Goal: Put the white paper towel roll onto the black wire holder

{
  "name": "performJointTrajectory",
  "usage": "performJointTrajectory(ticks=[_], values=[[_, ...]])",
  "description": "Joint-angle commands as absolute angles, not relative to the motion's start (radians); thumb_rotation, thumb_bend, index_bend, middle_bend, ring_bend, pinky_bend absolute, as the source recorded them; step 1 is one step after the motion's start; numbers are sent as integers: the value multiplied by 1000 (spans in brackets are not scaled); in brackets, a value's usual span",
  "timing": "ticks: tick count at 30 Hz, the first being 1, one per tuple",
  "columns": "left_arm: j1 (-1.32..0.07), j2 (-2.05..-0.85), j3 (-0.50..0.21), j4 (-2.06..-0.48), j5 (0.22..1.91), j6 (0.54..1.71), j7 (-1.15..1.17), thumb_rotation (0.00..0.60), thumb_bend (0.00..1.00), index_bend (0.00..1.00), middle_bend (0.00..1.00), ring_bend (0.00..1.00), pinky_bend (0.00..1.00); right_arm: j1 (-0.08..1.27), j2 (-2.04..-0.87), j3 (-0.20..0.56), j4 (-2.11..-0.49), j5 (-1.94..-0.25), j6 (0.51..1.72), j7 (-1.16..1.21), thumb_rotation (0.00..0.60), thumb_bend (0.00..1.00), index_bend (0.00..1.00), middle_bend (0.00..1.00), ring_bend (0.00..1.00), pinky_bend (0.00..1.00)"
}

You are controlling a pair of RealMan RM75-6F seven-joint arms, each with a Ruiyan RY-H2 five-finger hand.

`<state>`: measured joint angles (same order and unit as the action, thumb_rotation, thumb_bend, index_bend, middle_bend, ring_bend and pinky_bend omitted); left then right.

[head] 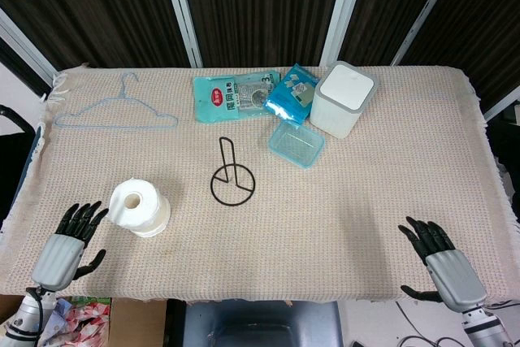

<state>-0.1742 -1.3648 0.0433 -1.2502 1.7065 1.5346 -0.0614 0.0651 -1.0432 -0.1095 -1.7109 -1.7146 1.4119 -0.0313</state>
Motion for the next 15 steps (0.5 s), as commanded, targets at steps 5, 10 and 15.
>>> performJointTrajectory(ticks=[5,10,15], values=[[-206,-1388,34,-1226,1691,1496,-184,600,373,0,0,0,1,68,-1049,-105,-1711,-1693,1396,-48,600,137,0,0,0,0],[-266,-1508,-35,-1095,1665,1536,-675,600,349,0,0,0,0,60,-1038,-111,-1714,-1708,1415,-34,600,137,0,0,0,0],[-310,-1555,-67,-1004,1612,1473,-900,600,324,0,0,0,0,57,-1031,-113,-1713,-1723,1433,-17,600,136,0,0,0,0]])
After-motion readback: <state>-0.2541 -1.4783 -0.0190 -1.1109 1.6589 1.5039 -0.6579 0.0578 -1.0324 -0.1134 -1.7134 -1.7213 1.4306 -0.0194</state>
